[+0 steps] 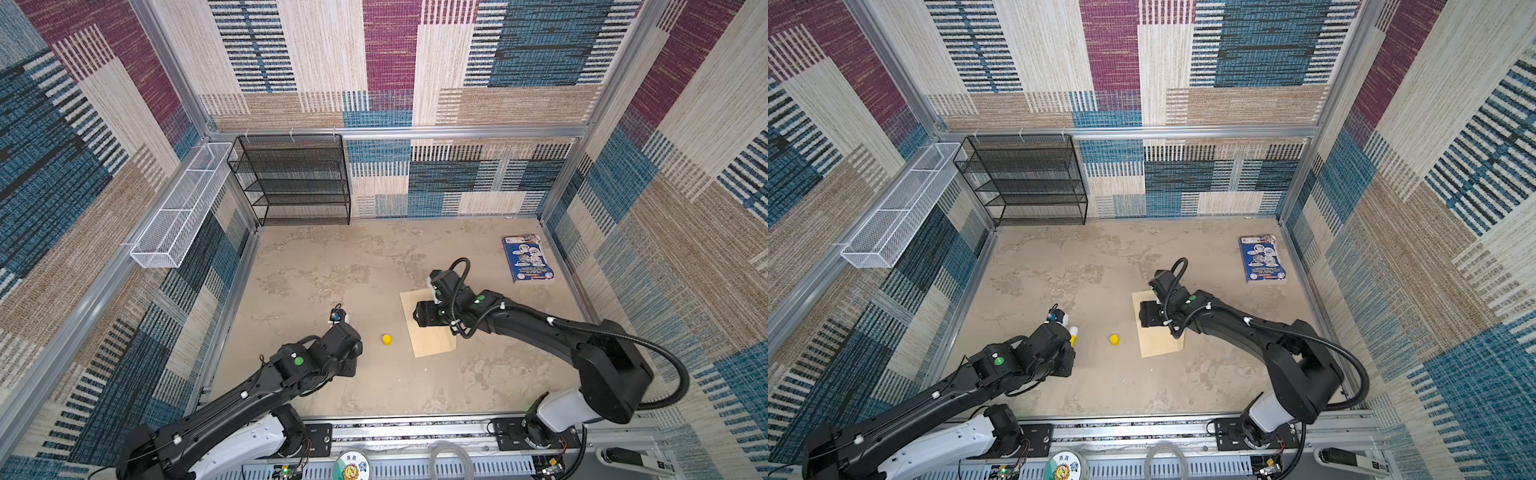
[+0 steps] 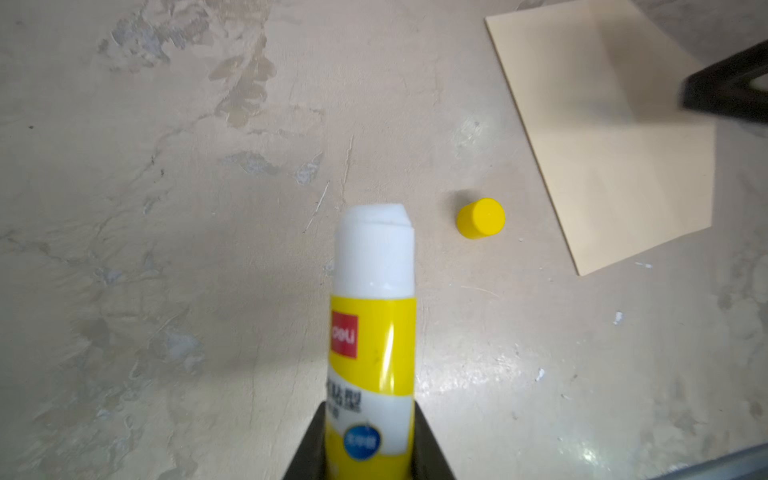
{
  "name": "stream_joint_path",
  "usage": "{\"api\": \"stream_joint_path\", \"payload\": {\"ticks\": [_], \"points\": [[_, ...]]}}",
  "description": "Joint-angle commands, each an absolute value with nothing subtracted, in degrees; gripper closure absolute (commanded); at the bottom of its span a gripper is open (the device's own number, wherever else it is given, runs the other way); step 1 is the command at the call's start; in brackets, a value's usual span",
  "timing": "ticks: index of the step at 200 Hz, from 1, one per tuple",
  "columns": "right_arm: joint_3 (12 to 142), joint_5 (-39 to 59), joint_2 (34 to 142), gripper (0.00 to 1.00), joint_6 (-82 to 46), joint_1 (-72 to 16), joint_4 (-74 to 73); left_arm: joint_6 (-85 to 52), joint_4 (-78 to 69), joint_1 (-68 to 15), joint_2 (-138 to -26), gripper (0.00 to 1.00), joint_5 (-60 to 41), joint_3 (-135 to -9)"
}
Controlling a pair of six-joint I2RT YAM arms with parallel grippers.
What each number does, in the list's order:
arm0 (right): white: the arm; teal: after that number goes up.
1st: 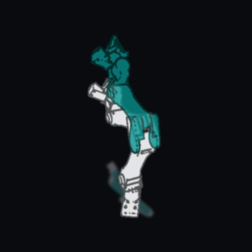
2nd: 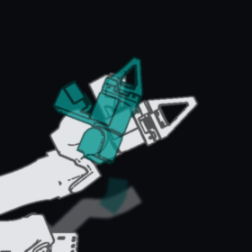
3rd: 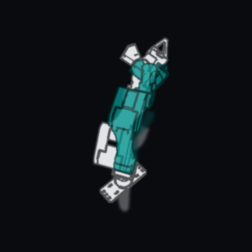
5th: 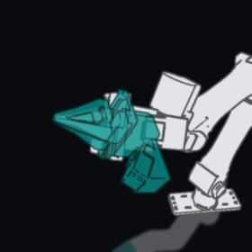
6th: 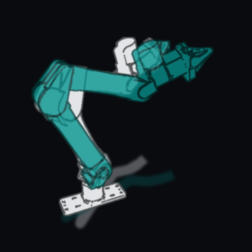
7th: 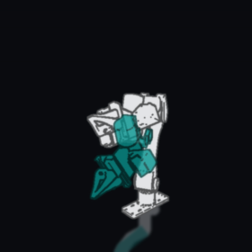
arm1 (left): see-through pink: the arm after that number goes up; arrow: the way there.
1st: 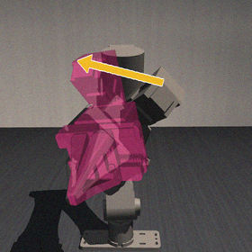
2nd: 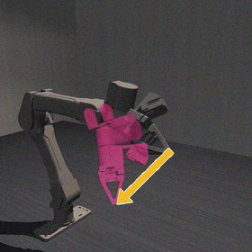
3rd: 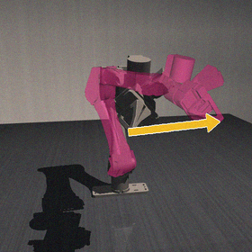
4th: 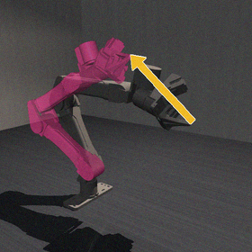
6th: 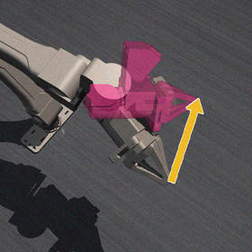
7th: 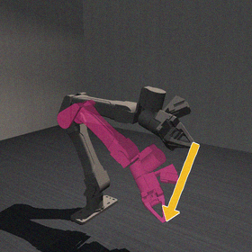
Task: Place the letter into the envelope and seal it
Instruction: 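Move the right gripper over the envelope while the left lowers the glue stick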
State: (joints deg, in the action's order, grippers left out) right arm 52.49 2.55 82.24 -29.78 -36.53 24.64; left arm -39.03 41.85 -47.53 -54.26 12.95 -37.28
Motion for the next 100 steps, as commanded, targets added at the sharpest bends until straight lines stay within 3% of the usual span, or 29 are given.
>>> {"api": "stream_joint_path", "payload": {"ticks": [1, 23, 64, 77, 100], "points": [[48.7, 4.6, 76.6, 0.19, -27.6, -31.6, 23.9, -40.9, 36.5, -46.1, -58.0, 1.00, 10.7, -36.6], [45.0, 8.0, 73.8, 0.18, -25.7, -25.7, 22.8, -41.1, 33.7, -44.5, -61.2, 0.97, 9.3, -35.8], [38.2, 17.6, 73.3, 0.18, -24.6, -16.4, 16.1, -41.6, 28.5, -43.5, -65.9, 0.76, 8.1, -33.4], [36.5, 22.1, 74.0, 0.19, -24.7, -15.2, 12.5, -41.8, 27.7, -43.4, -67.0, 0.69, 8.2, -33.0], [34.0, 26.8, 74.7, 0.20, -25.0, -14.8, 6.6, -42.0, 26.1, -43.1, -68.3, 0.65, 7.9, -32.3]]}}
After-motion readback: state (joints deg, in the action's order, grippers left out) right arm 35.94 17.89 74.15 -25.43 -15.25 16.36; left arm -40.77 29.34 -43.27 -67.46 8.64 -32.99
